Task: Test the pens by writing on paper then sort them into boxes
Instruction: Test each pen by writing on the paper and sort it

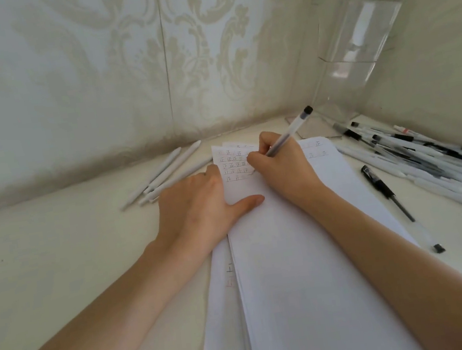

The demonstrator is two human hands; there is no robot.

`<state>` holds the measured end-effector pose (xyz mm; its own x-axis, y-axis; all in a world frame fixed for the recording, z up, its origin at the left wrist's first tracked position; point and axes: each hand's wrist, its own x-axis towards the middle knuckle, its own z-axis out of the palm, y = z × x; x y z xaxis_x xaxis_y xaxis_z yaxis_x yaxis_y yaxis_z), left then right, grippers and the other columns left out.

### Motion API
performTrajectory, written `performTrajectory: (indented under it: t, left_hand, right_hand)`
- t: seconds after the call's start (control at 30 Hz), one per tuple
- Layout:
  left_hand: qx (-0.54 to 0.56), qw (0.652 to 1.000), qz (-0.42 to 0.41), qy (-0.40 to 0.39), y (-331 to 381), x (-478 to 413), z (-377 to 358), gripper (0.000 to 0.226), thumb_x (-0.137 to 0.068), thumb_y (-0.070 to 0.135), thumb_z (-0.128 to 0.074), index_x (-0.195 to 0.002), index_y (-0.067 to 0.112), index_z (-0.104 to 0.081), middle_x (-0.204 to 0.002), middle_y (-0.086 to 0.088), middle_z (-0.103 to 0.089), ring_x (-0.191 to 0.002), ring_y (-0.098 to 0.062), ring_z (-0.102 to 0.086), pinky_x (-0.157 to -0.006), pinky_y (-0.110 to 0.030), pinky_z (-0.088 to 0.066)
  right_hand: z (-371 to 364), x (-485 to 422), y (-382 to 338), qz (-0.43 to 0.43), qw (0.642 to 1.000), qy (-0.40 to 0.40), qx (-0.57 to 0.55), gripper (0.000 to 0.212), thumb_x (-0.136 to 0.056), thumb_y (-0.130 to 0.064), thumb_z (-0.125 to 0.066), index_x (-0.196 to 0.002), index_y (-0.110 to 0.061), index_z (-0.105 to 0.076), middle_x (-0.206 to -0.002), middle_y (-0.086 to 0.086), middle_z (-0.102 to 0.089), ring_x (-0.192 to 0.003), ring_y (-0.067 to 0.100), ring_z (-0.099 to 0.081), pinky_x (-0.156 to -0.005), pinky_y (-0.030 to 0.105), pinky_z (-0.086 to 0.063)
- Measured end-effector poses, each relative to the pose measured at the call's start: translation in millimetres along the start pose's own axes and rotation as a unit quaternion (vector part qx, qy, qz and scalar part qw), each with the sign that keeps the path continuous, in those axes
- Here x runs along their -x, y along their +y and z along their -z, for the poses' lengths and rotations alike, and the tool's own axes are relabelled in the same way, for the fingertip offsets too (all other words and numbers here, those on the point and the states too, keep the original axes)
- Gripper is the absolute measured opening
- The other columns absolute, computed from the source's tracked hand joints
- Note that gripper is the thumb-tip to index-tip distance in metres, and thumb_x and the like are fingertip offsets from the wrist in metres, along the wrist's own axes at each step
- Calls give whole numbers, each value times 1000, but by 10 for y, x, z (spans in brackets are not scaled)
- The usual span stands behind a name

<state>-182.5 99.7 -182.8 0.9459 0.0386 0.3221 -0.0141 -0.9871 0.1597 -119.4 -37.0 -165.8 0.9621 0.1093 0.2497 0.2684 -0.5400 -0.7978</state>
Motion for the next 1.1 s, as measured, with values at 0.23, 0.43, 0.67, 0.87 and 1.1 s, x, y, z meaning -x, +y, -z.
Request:
performTrajectory:
  t: [0.23,0.43,0.67,0.87,1.1]
  left_hand:
    - [-1,1000,-4,3,8,8,20,71,-65,86,-36,-93,22,-52,-84,4,-65,-78,-18,-62,-53,-29,-36]
    - [-4,1000,-3,5,10,14,26,71,-65,85,-36,-93,22,-52,-85,4,-65,-79,-18,-62,-53,-28,-35]
    - [-3,1000,5,0,22,19,46,70,-66,84,-38,-96,22,-52,-88,4,-64,-83,-19,-62,-51,-29,-30]
    - [12,1000,8,3,19,10,33,73,-65,86,-35,-97,23,-52,-88,5,-65,-81,-19,-63,-53,-29,-36]
    - [71,997,22,35,27,47,89,72,-72,76,-43,-117,20,-42,-92,4,-63,-86,-20,-62,-59,-31,-43]
  right_hand:
    - [1,-3,-2,-10,1000,5,-9,35,-77,-9,-56,-59,-18,-27,-50,-6,-26,-40,6,-26,-38,15,-21]
    - [-1,-7,12,-8,1000,8,-17,35,-77,-7,-55,-59,-18,-27,-49,-8,-25,-40,5,-25,-38,15,-20]
    - [1,-3,8,-14,1000,-6,-17,35,-75,-8,-57,-58,-17,-28,-48,-8,-25,-40,6,-25,-38,14,-19]
    - [-6,5,-11,-20,1000,-4,-2,35,-76,-9,-57,-59,-18,-27,-49,-7,-25,-44,7,-23,-42,18,-20]
    - [43,8,14,-40,995,25,-88,35,-82,-14,-61,-61,-17,-34,-48,-5,-35,-40,4,-28,-43,19,-25]
